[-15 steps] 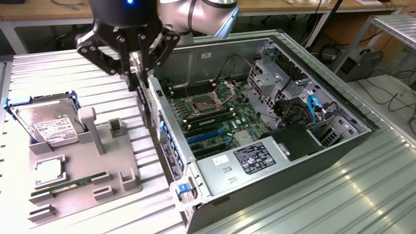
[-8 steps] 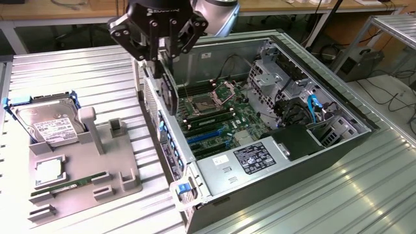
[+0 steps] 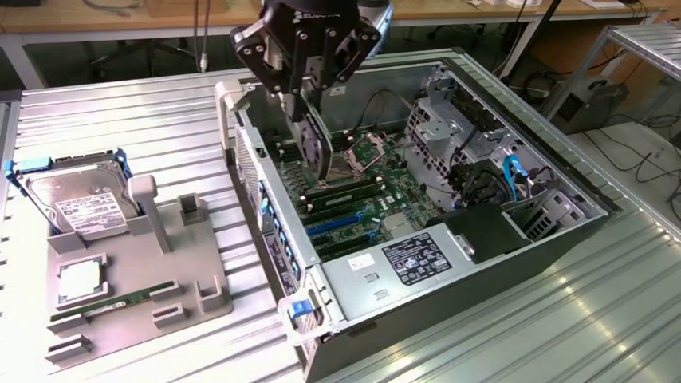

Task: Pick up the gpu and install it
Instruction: 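Pick up the gpu and move the gpu toward the slot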

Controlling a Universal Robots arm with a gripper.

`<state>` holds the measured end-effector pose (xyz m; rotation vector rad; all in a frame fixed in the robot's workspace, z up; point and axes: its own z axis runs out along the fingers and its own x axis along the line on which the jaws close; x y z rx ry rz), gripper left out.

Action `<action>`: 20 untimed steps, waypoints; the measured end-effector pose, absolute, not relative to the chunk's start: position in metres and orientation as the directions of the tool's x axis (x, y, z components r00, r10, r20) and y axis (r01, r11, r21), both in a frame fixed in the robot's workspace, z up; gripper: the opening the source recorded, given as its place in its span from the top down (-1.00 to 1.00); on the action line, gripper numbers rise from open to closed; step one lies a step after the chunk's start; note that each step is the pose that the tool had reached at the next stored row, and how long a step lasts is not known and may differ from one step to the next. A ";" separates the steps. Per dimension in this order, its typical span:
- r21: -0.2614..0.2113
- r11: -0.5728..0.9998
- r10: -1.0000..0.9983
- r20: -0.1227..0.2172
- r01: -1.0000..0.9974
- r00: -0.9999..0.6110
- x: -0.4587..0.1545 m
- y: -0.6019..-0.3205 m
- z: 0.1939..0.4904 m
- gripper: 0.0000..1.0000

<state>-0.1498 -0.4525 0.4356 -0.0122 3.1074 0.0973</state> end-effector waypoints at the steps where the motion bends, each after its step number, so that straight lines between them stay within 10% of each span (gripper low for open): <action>1: 0.062 0.998 -0.007 -0.032 -0.009 -0.999 -0.145 -0.452 0.435 0.47; 20: 0.043 0.999 -0.008 -0.025 -0.009 -1.000 -0.037 -0.445 0.392 0.47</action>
